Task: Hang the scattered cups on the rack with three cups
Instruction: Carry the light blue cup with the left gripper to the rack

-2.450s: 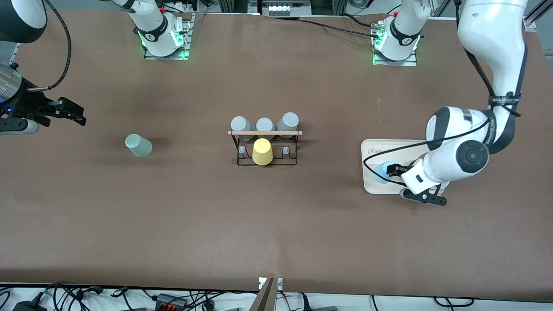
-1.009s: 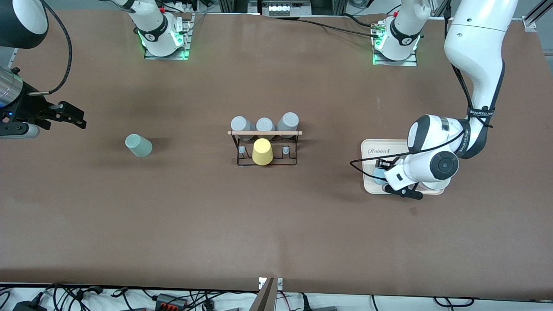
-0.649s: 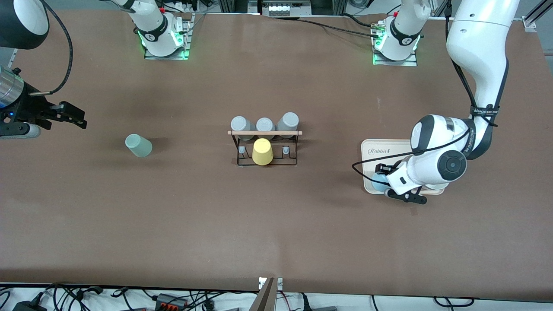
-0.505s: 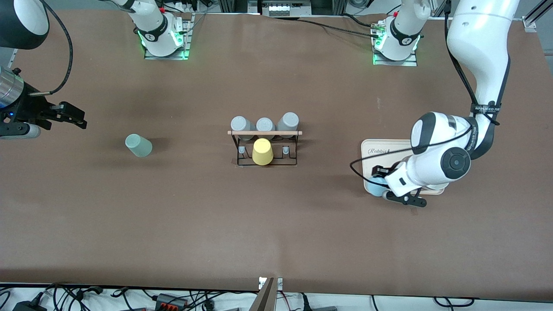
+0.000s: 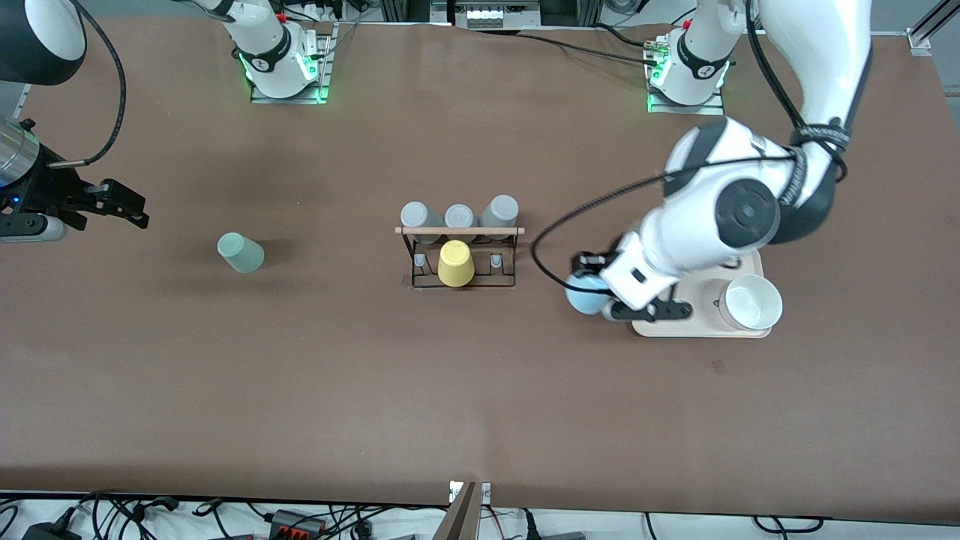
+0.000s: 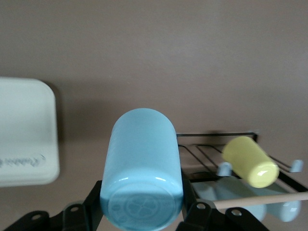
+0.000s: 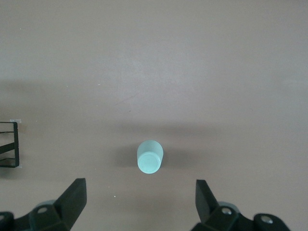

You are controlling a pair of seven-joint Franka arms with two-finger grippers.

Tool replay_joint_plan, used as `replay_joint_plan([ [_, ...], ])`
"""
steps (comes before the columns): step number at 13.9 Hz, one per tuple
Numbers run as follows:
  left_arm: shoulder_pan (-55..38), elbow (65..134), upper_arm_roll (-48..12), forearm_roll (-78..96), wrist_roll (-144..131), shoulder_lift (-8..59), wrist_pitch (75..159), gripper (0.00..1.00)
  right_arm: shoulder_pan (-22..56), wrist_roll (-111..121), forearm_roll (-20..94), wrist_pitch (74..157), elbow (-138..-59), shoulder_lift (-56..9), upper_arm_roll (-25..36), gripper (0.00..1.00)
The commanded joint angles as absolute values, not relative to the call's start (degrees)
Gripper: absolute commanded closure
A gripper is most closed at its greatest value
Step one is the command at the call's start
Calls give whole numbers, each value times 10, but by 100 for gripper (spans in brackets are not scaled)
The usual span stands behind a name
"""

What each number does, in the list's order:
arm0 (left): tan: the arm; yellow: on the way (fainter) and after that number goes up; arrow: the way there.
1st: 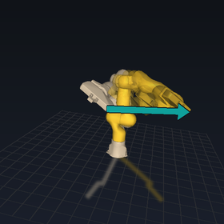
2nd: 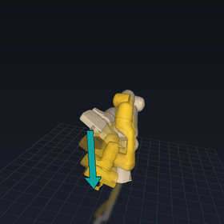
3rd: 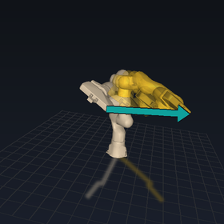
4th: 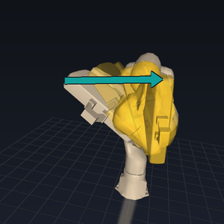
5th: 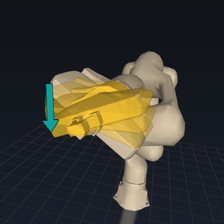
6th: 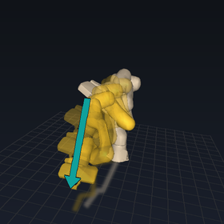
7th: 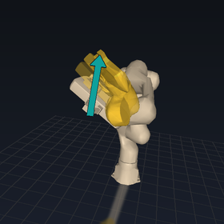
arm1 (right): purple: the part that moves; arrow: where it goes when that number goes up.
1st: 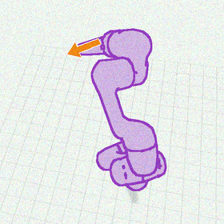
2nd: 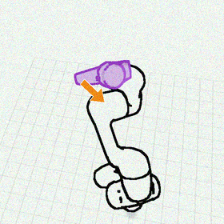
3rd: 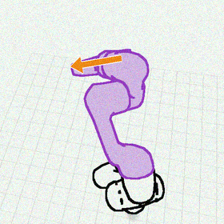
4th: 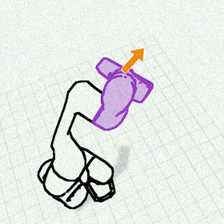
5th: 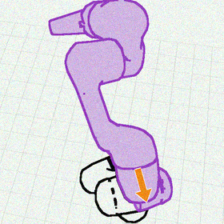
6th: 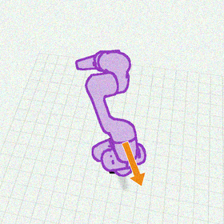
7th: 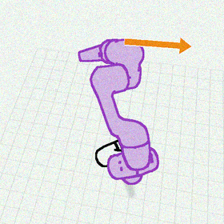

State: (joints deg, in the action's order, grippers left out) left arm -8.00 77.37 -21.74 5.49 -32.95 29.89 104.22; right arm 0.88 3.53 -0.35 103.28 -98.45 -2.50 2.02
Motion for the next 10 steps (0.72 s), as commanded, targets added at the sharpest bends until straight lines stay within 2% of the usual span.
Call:
replay_joint_plan([
  [1,-115,751,-222,61,-407,334,1046,99,9,37,-3,1034,-991,-19,19,0],
  [8,-156,744,-222,61,-448,366,1070,96,8,37,-3,1038,-990,-21,19,0],
  [10,-167,744,-222,62,-460,374,1103,96,8,37,-3,1039,-990,-22,19,0],
])
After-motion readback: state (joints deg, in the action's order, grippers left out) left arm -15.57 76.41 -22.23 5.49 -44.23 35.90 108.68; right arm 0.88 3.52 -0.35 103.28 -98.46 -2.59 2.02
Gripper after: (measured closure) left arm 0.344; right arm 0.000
